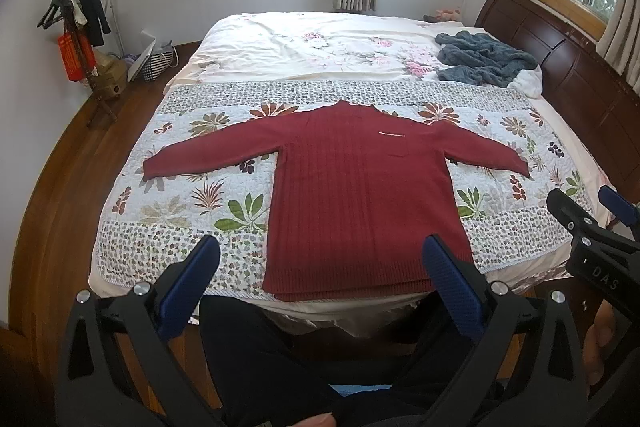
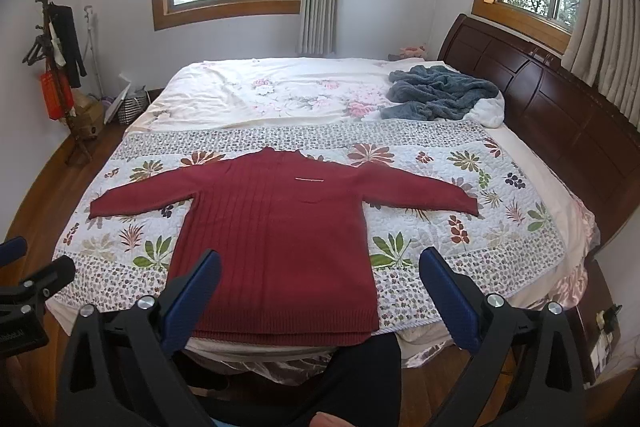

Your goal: Fold small clothes

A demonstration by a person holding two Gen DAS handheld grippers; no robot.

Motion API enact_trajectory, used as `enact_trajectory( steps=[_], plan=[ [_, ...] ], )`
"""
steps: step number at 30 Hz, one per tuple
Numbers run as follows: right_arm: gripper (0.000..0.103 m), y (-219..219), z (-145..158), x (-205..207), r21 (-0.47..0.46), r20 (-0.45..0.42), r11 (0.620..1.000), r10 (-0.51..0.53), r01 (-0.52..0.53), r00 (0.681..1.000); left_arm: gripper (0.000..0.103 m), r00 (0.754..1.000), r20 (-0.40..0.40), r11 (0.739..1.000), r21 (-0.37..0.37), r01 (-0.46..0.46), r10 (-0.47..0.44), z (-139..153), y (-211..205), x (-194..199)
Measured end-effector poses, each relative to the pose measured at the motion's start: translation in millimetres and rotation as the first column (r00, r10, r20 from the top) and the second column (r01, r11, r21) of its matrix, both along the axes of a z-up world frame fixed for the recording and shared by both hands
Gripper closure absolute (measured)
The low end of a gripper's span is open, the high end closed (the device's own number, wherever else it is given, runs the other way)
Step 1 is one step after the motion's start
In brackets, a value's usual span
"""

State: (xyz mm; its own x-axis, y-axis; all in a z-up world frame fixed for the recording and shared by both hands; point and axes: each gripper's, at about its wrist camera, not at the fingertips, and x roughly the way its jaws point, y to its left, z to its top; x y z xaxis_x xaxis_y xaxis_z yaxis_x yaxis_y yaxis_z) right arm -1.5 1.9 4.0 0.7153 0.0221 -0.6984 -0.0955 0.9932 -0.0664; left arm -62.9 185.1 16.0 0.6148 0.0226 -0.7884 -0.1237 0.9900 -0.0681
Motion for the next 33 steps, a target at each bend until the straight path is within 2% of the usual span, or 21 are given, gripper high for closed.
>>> enact_trajectory(
  steps=[33],
  plan=[
    [0.004, -5.9, -0.2, -1.0, 0.002, -0.003, 1.0, -0.008, 0.008, 1.0, 0.003, 1.0, 0.0, 1.0, 0.0, -0.003, 0.003, 1.2, 4.0, -0.9]
  ],
)
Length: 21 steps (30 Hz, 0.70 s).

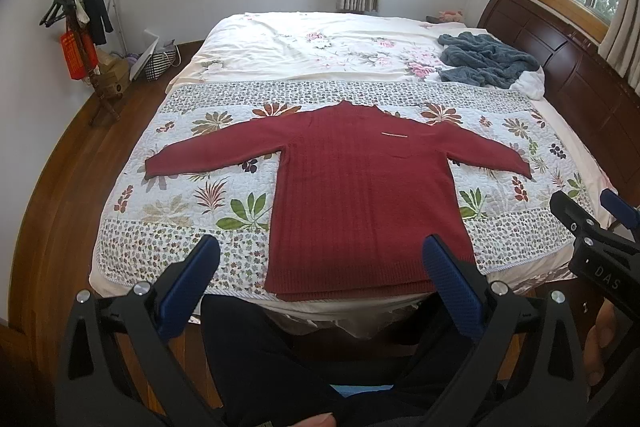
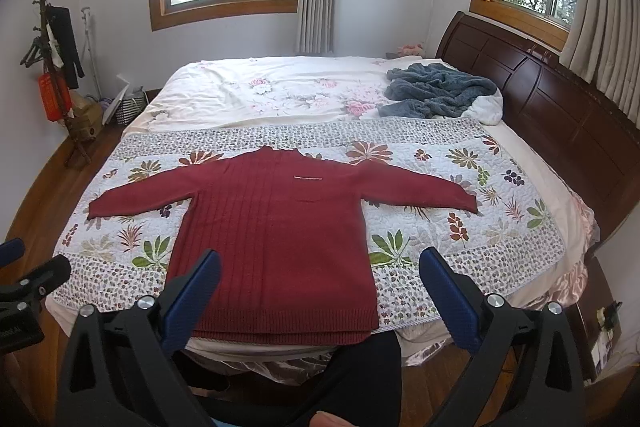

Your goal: Fold small clothes

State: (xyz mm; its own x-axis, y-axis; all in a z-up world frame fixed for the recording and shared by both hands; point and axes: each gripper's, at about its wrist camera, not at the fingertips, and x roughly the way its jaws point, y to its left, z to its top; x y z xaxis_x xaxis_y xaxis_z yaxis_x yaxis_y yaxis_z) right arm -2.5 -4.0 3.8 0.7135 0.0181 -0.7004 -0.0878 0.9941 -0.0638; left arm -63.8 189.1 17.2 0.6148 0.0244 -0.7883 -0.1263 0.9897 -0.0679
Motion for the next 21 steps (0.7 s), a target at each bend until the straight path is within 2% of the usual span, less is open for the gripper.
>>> enact_trajectory(
  steps=[9, 11, 13, 15, 17, 19, 21],
  plan=[
    [0.004, 3, -8, 9, -0.008, -0.017, 1.0, -0.006, 0.006, 1.0, 0.003, 1.0, -0.005, 1.0, 0.003, -0.011, 0.011, -8, 4, 6],
    [0.004, 2, -14, 16, -0.017, -0.02, 1.0, -0.01, 0.009, 1.0, 0.003, 1.0, 0.012, 1.0, 0.003, -0.013, 0.013, -13, 6, 12],
    [0.004, -2, -25, 28, -0.024, -0.011, 1.0, 0.004, -0.005, 1.0, 0.003, 0.999, 0.045, 0.999, -0.036, 0.009, -0.007, -22, 10, 20],
    [0.004, -12, -42, 42, 0.023, -0.007, 0.998, 0.053, -0.052, 0.999, 0.003, 0.995, 0.094, 0.994, -0.103, 0.049, -0.039, -35, 18, 32],
    [0.004, -36, -68, 69, 0.155, -0.072, 0.986, 0.07, -0.058, 0.995, 0.003, 0.994, 0.106, 0.996, -0.081, 0.043, -0.034, -47, 20, 47],
    [0.004, -64, -94, 96, 0.262, -0.145, 0.965, 0.042, -0.003, 0.988, 0.003, 0.996, 0.085, 0.998, -0.041, 0.043, -0.04, -61, 18, 66],
    [0.004, -96, -117, 119, 0.34, -0.19, 0.938, -0.005, 0.071, 0.982, 0.003, 0.997, 0.066, 0.997, -0.058, 0.046, -0.042, -71, 16, 80]
  ],
)
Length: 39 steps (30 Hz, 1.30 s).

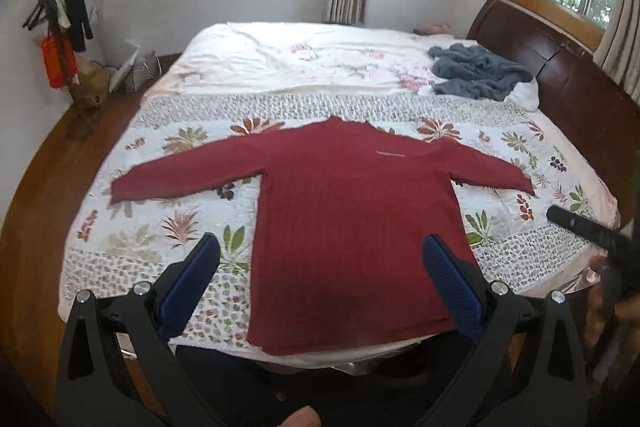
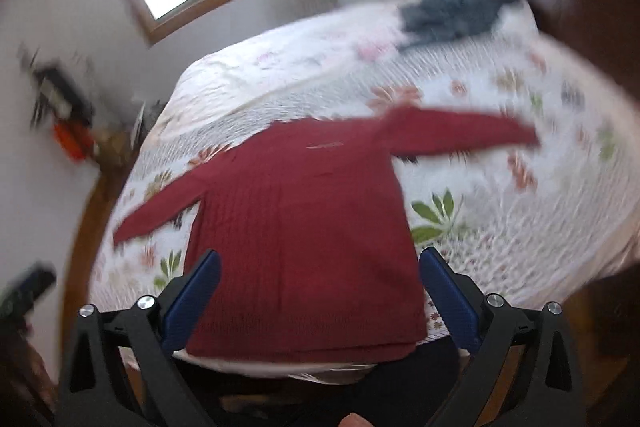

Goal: Fold small clothes
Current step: 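Grasp the red sweater's sleeve cuff with the right gripper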

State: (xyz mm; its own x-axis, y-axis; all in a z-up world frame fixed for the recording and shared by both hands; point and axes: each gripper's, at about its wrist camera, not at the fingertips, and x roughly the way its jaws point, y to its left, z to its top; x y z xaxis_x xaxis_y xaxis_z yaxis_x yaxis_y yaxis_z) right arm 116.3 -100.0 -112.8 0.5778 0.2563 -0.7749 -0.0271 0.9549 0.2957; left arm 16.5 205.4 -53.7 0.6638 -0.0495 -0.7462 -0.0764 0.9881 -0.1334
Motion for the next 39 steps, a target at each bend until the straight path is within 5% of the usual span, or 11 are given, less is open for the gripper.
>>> enact_trajectory(
  steps=[4, 7, 11, 19, 24, 28, 39],
  plan=[
    [0.007, -87, -54, 51, 0.167, -0.102, 0.97, -0.164, 0.179, 0.981, 0.003, 1.0, -0.013, 0.999, -0.048, 0.005, -0.005, -15, -1, 21],
    [0.016, -152, -95, 79, 0.312, -0.209, 0.89, -0.277, 0.332, 0.938, 0.003, 0.999, -0.011, 0.995, -0.09, 0.034, -0.035, -25, -3, 32],
    [0.022, -218, -138, 113, 0.396, -0.287, 0.791, -0.376, 0.467, 0.881, 0.003, 0.999, -0.003, 0.987, -0.157, 0.043, -0.044, -38, -6, 47],
    [0.026, -340, -211, 172, 0.592, -0.367, 0.488, -0.547, 0.642, 0.753, 0.003, 0.998, -0.058, 0.974, -0.225, 0.022, -0.036, -63, -17, 89],
    [0.048, -395, -247, 208, 0.675, -0.401, 0.309, -0.608, 0.669, 0.685, 0.003, 0.993, -0.107, 0.956, -0.294, 0.015, -0.049, -82, -25, 120],
    [0.049, -421, -268, 236, 0.65, -0.423, 0.285, -0.634, 0.704, 0.647, 0.003, 0.988, -0.147, 0.944, -0.331, -0.007, -0.044, -100, -29, 140],
    [0.05, -427, -304, 271, 0.58, -0.424, 0.309, -0.675, 0.754, 0.603, 0.003, 0.98, -0.193, 0.942, -0.336, -0.027, -0.041, -124, -37, 159]
  ],
)
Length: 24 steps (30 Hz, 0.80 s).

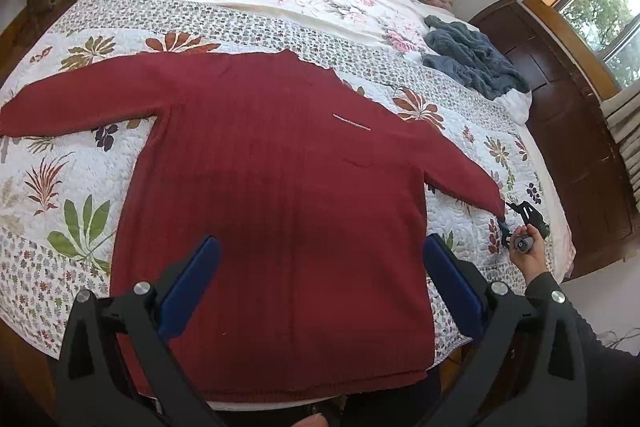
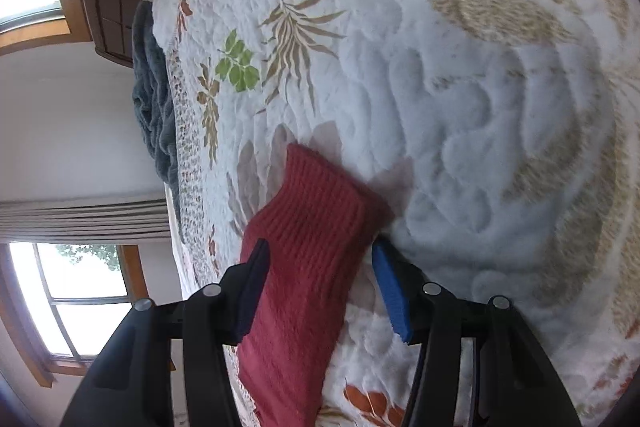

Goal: Fold small clothes
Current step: 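Grasp the red sweater's sleeve cuff with the right gripper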

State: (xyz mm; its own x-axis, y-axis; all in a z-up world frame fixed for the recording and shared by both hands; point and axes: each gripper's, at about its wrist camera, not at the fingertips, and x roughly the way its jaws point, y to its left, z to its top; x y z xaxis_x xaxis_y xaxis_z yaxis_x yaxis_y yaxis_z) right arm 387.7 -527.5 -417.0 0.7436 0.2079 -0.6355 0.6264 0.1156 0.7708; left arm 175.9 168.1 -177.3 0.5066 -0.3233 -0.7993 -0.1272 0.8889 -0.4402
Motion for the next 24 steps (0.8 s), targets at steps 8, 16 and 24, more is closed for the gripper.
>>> enact_trajectory(
  steps=[8, 16, 24],
  plan=[
    [0.089, -7, 21, -3, -0.094, 0.023, 0.996, 0.009, -0.007, 1.0, 0.003, 0.999, -0.013, 0.998, -0.05, -0.039, 0.039, -4, 13, 1],
    [0.09, 22, 97, 17, -0.343, 0.015, 0.926, 0.176, -0.16, 0.984, 0.003, 0.997, -0.012, 0.994, -0.083, -0.071, 0.07, -7, 28, 2],
    [0.09, 112, 177, 49, -0.585, -0.009, 0.749, 0.377, -0.311, 0.926, 0.003, 0.996, -0.021, 0.987, -0.141, -0.083, 0.081, -12, 43, 14]
  ],
)
